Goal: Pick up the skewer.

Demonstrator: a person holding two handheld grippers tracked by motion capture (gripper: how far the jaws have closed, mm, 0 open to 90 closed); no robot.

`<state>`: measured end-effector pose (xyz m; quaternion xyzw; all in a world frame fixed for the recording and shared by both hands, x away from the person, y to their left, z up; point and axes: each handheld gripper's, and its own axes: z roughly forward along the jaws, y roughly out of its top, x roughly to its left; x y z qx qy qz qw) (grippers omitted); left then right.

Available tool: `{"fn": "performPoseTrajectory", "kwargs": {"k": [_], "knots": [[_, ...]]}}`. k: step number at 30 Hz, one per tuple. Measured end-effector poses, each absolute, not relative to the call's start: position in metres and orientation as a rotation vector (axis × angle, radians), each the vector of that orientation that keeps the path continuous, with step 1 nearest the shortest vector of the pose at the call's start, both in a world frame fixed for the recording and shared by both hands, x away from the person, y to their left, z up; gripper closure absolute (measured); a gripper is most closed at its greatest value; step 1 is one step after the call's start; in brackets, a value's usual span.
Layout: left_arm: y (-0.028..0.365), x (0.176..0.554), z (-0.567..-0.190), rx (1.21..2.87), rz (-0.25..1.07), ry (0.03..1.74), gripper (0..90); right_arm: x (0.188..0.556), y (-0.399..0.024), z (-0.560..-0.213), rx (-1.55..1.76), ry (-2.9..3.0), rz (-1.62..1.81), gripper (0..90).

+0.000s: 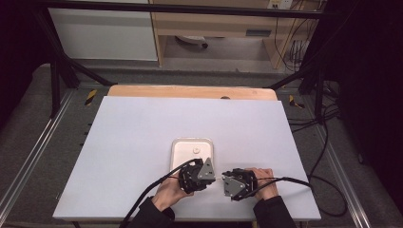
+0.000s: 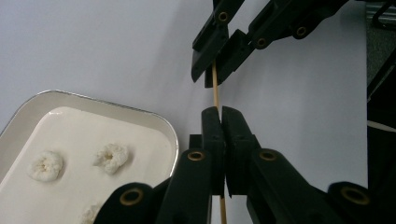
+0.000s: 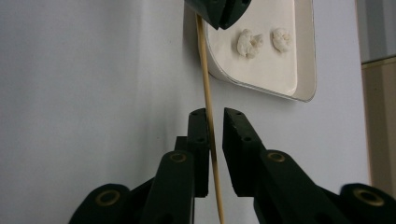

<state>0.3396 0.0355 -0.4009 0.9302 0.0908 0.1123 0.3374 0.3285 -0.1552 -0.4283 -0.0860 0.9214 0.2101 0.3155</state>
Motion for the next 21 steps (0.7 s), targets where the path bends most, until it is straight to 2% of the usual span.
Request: {"fn": "performPoseTrajectory", "kwargs": {"k": [14,15,16,18,21], "knots": [[0.0396,0.3437,-0.4008,2.42,0.264,0.261,87.2,0.325,-0.1533,-0.4273,-0.325,2.404,0.494,88.8],[0.0404,0.3443,-0.4003,2.423,0.274,0.267,81.6,0.3247,-0.1527,-0.4271,-0.333,2.401,0.476,88.9],[0.0411,0.3449,-0.4,2.426,0.282,0.275,81.6,0.3247,-0.1527,-0.4271,-0.333,2.401,0.476,88.9],[0.0418,0.3466,-0.3993,2.45,0.287,0.287,75.5,0.3242,-0.1518,-0.4283,-0.332,2.402,0.433,88.9],[0.0406,0.3485,-0.399,2.507,0.294,0.293,75.4,0.3244,-0.1505,-0.4291,-0.336,2.4,0.403,88.9]]}}
